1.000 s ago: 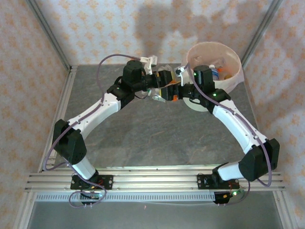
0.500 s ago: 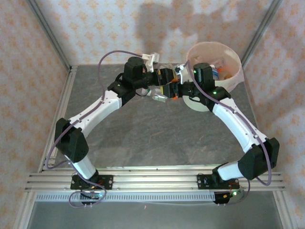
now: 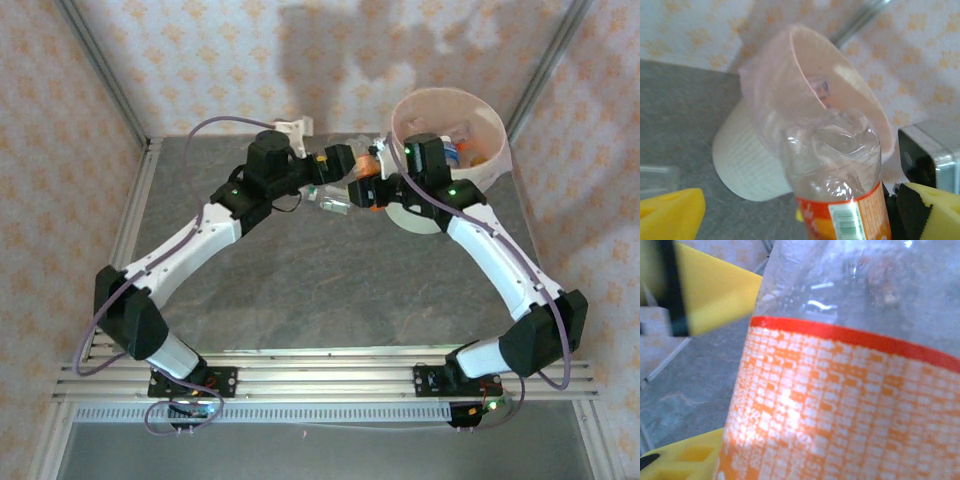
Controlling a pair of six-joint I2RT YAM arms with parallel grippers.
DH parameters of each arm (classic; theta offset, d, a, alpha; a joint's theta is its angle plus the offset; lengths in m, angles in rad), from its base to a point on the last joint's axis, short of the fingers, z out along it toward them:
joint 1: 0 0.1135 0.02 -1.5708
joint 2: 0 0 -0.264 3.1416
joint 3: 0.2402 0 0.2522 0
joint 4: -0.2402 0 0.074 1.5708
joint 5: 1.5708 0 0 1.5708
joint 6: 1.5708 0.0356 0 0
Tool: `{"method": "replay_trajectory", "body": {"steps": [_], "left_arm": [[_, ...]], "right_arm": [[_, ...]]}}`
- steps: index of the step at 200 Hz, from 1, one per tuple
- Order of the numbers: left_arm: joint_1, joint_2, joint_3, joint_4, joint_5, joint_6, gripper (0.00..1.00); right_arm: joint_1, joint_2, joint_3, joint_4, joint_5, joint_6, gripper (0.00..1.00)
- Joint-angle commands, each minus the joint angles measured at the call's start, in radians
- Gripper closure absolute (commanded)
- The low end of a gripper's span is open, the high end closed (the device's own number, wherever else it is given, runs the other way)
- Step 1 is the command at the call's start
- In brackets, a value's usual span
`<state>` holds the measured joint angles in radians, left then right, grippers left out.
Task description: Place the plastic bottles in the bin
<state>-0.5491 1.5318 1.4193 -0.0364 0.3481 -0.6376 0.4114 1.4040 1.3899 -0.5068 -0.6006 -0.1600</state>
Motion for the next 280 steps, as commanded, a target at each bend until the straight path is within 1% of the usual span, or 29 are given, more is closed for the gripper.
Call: {"method": "replay_trajectory", "body": {"steps": [1,13,23,52,81,105,123,149,195,211,227,248,274,280], "left_arm": [[0.003,-0.069,-0.022,-0.067,-0.281,-0.029,0.00],[0.003,-0.076,-0.021,-0.148,-0.397,-0.062,0.00],[0.006,-0.076,-0.013,-0.207,-0.448,-0.081,0.00],[0.007,-0.067,-0.009,-0.268,-0.467,-0.101,0.00],[0.009,-0.068,-0.010,-0.304,-0.508,-0.123,0.00],[0.009,-0.067,-0.013,-0.303,-0.517,-0.129,0.00],[0.011,-0.058,-0.008,-0.308,-0.511,-0.130,0.00],[0.016,-0.047,-0.003,-0.318,-0.506,-0.134,0.00],[0.031,-0.041,-0.008,-0.328,-0.484,-0.146,0.00],[0.033,-0.047,-0.013,-0.332,-0.483,-0.146,0.00],[0.037,-0.056,-0.024,-0.338,-0.488,-0.148,0.00],[0.041,-0.067,-0.046,-0.333,-0.494,-0.158,0.00],[0.051,-0.065,-0.056,-0.330,-0.481,-0.170,0.00],[0.053,-0.062,-0.054,-0.330,-0.477,-0.173,0.00]], "right_arm": [[-0.017,-0.007,0.096,-0.084,0.112,-0.079,0.66],[-0.037,-0.002,0.145,-0.111,0.141,-0.093,0.66],[-0.059,0.008,0.193,-0.136,0.143,-0.099,0.66],[-0.122,0.056,0.323,-0.200,0.164,-0.106,0.66],[-0.204,0.099,0.406,-0.190,0.195,-0.057,0.67],[-0.279,0.145,0.461,-0.173,0.211,-0.006,0.67],[-0.309,0.196,0.517,-0.208,0.287,-0.009,0.67],[-0.338,0.272,0.598,-0.281,0.385,-0.057,0.68],[-0.347,0.402,0.701,-0.373,0.642,-0.170,0.66],[-0.347,0.452,0.763,-0.426,0.733,-0.192,0.65],[-0.348,0.485,0.804,-0.482,0.788,-0.215,0.61],[-0.350,0.494,0.782,-0.482,0.862,-0.239,0.54],[-0.350,0.491,0.754,-0.484,0.908,-0.260,0.35],[-0.350,0.487,0.754,-0.482,0.913,-0.263,0.28]]}}
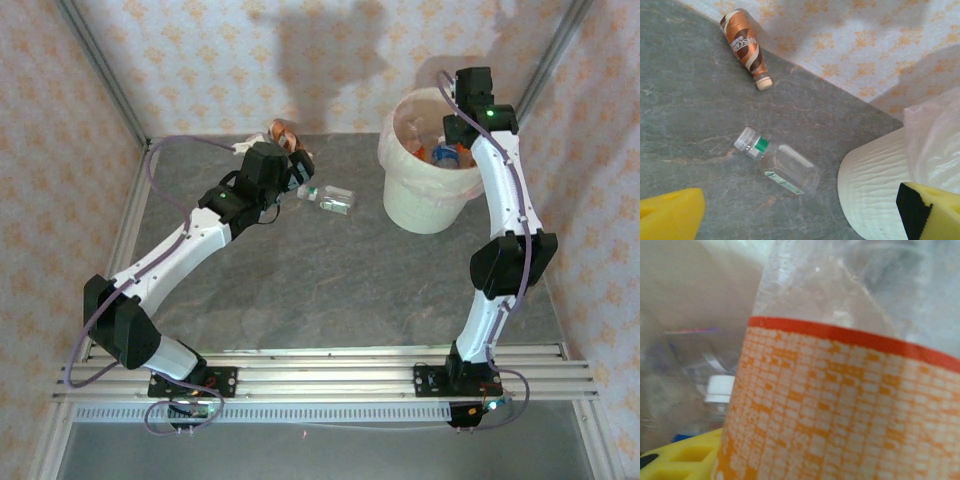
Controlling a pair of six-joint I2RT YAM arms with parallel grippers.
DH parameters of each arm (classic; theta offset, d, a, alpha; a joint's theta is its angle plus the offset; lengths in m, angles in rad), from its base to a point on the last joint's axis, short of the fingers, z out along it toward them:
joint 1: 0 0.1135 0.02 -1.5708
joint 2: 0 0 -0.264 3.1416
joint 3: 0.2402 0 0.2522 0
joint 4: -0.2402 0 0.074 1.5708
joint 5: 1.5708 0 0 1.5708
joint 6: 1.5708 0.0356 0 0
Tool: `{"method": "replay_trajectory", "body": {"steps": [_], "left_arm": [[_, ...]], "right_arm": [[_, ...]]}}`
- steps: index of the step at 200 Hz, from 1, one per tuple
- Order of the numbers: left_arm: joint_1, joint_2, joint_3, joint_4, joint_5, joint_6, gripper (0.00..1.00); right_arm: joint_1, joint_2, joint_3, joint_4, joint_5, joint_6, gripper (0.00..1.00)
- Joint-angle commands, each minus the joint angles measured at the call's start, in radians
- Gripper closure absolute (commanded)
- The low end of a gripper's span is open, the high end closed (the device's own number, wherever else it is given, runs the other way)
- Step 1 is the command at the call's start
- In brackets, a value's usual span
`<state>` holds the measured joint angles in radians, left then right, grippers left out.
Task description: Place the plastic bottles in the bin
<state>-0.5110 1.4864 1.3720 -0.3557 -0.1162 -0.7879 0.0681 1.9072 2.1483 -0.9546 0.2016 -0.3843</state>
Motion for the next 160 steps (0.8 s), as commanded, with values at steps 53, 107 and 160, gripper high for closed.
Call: {"method": "replay_trajectory", "body": {"steps": [53,107,160], "left_arm": [[0.028,0.018,0.001,-0.006,0.024,-0.050,0.00],[0.046,0.076,0.033,-0.026,0.073,-0.085,0.00],[0.057,0.165,0.087,-0.065,0.107,-0.130,0.00]], "right_arm": [[-0.007,-0.092,-0.054,0.027,0.078,-0.039,0.15],[-0.004,-0.175,-0.128,0.071,0.063,0.009,0.10],[0.009,-0.329,-0.257,0.182,-0.125,0.115,0.03]]}}
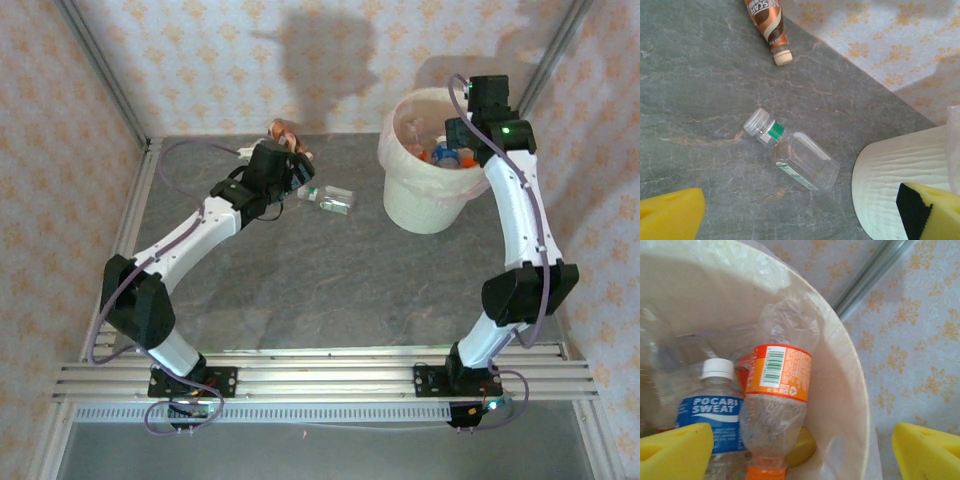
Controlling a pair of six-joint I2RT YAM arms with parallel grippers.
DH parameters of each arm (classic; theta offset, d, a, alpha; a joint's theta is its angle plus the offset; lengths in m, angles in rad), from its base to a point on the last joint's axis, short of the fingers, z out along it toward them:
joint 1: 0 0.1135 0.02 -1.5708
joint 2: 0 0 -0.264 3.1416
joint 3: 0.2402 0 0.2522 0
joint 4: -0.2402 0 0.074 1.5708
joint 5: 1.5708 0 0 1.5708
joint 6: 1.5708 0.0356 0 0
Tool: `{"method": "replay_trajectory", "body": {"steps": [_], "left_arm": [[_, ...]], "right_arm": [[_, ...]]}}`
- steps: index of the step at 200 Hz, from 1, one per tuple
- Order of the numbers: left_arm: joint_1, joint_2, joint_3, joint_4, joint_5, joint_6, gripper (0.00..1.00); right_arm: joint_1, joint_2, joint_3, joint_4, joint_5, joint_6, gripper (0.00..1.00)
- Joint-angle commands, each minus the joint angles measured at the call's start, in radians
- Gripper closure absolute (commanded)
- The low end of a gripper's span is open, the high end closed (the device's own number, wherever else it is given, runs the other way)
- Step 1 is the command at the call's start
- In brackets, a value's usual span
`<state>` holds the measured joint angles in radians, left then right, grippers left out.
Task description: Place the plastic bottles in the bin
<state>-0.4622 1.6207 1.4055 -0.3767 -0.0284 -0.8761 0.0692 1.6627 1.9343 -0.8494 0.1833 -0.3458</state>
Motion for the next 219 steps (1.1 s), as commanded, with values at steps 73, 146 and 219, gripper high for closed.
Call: {"method": "replay_trajectory", "body": {"steps": [73,146,219], "left_arm": [[0.031,0.230,0.172,-0.065,0.176,-0.125,0.00],[0.045,0.534,0.451,-0.284,0.175,-0.229,0.00],[0.068,0.660,0.528,-0.332,0.151,-0.345,0.00]], "right_arm": [[0.080,-0.410,-0.378,0.205,-0.426,0.188,0.01],[0.101,-0.692,-0.785,0.545,-0.705,0.388,0.01],[0.104,-0.683,-0.767,0.484,-0.689,0.351,0.01]]}}
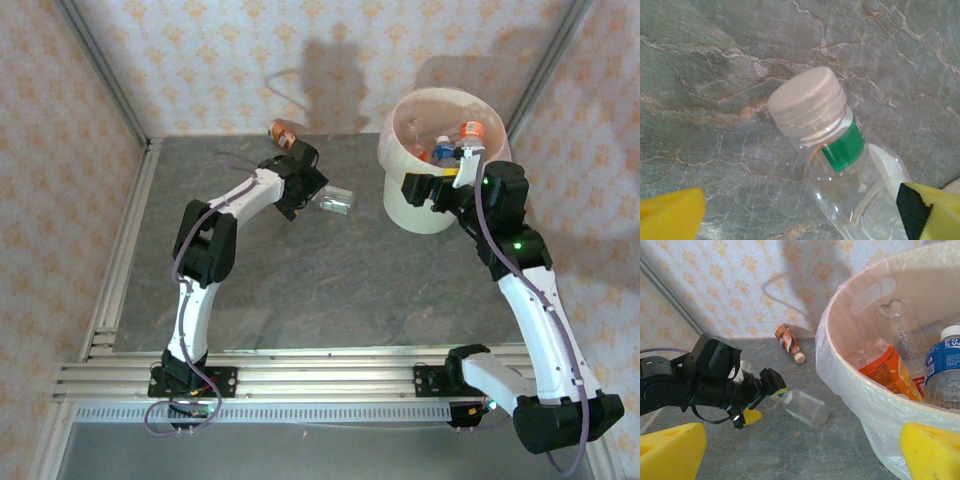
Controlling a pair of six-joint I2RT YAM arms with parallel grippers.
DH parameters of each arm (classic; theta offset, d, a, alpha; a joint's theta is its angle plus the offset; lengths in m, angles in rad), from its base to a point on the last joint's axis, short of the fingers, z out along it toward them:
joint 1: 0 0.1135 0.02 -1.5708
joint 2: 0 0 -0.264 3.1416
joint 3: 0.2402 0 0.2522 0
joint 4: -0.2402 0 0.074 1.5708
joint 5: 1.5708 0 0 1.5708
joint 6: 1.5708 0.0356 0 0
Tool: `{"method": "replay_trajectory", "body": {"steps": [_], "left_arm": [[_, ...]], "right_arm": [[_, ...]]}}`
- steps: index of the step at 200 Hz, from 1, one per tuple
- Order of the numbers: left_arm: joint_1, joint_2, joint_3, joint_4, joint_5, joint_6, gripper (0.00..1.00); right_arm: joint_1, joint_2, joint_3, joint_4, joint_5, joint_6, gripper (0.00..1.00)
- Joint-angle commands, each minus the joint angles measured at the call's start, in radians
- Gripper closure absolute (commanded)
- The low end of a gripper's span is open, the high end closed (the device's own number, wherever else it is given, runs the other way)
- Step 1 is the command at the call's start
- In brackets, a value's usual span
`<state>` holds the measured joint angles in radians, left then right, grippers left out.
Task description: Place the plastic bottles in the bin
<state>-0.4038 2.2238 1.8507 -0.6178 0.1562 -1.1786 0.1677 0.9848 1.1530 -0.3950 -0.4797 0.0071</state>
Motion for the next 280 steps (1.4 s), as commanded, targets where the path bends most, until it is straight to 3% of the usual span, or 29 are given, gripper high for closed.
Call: {"method": "replay_trajectory", "body": {"steps": [1,57,141,197,235,280], "left_arm": [[0.009,0.060,0.085,-0.093,-0.034,-0.042,0.00],[0.008,0.112,0.096,-0.092,-0.058,-0.085,0.01],[0.004,0.197,0.145,-0.051,-0.002,-0.067,0.17],[-0.008,0.148,0.124,-0.038,0.000,-0.012,0.16],[-0.014,0.083,0.008,0.028,0.060,0.002,0.16],[-0.036,-0.084,-0.286,0.168,0.100,-0.021,0.18]], "right_arm": [[0.006,-0.005,0.014,0.030,-0.027,-0.002,0.01],[0.006,0.009,0.017,0.019,-0.037,-0.013,0.01],[0.007,0.011,0.014,-0.004,-0.045,-0.028,0.01],[0.016,0.016,-0.010,0.003,-0.103,-0.060,0.01],[0.034,0.016,-0.018,0.014,-0.111,-0.079,0.01],[0.102,0.049,-0.022,0.017,-0.070,-0.105,0.01]]}}
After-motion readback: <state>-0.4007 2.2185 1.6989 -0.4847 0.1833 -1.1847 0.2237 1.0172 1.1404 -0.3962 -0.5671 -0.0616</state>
